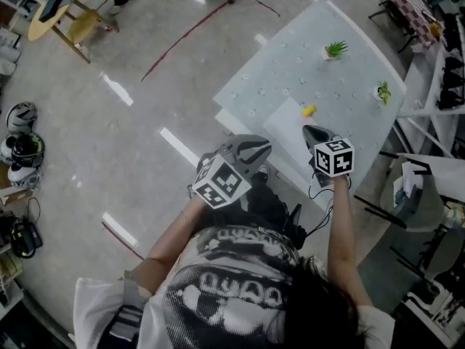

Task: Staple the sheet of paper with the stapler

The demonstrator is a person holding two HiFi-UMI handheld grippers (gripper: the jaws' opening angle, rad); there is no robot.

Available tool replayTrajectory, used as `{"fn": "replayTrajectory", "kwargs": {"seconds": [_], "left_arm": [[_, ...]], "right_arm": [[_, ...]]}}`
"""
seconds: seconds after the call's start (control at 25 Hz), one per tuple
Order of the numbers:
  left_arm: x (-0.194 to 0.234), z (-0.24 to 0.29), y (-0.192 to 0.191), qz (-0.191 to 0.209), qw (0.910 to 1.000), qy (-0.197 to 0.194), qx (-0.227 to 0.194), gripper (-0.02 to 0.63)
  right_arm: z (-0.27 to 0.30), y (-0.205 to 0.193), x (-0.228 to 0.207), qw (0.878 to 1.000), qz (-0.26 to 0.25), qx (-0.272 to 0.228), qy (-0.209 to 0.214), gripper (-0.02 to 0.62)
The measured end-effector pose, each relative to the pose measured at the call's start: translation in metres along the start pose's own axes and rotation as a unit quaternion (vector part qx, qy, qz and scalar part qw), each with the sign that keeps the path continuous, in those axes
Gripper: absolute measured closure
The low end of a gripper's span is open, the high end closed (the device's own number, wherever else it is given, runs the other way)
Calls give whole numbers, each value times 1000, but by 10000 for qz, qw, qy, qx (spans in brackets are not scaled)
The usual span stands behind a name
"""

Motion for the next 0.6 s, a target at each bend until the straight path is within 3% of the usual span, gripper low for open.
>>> {"fn": "replayTrajectory", "kwargs": {"seconds": [0.28,0.6], "left_arm": [[-9,9,-14,396,9976,-512,261,580],[-26,16,-16,343,9973,-563,316,580]], "right_arm": [[-19,-32,37,9961,686,-548,-128,594],[-45,-67,63,9874,1216,-1009,-86,597]]}}
Point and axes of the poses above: the fingertips, and each gripper's own axes: z forward along the fingers, x to its left, y out of its top, the point moved 4 cm from there along -z, backward along the fingers, and after that the axes turned 15 degrees about x, right-handed, at the moved point
